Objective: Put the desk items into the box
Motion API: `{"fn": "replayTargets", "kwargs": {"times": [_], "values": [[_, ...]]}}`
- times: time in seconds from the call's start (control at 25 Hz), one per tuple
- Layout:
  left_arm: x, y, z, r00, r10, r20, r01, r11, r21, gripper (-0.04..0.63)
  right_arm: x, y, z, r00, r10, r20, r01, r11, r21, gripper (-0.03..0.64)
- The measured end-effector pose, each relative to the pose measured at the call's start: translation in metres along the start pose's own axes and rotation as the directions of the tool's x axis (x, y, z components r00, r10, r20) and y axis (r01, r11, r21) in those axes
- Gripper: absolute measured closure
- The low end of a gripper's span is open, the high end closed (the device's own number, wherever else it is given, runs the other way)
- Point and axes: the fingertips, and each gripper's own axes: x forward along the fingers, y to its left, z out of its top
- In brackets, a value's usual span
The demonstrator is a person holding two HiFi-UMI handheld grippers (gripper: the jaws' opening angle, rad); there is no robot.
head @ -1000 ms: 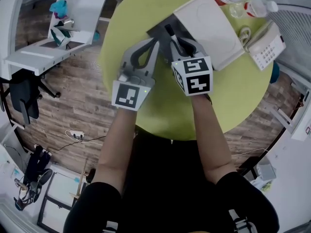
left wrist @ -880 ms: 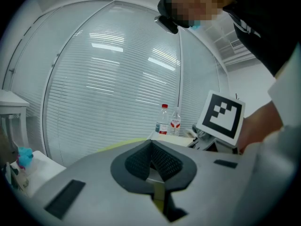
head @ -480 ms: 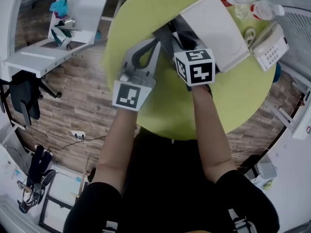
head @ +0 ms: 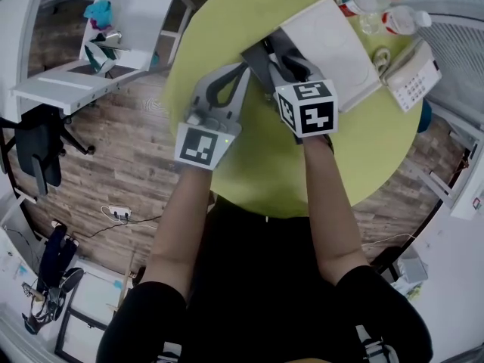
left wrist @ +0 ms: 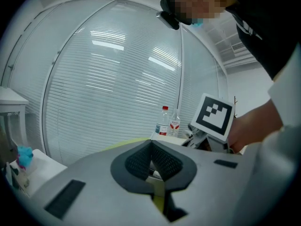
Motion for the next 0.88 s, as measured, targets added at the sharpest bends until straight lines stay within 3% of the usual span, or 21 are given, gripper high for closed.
{"fn": "replayTargets", "kwargs": {"times": [0.52,0.88], "values": [[-0.039,-0.055,0.045,0.998,-0.059,-0.022,0.061,0.993,0.101,0.584,-0.118,0.030,0.008,0.986,0.016,0.165,0.002,0.994,-0.110,0.506],[-0.074,-0.119,0.077,0.999,-0.022,-0.030,0.024,0.998,0.066,0.584,-0.206,0.044,-0.010,0.967,0.088,0.240,-0.047,0.984,-0.173,0.516]]}}
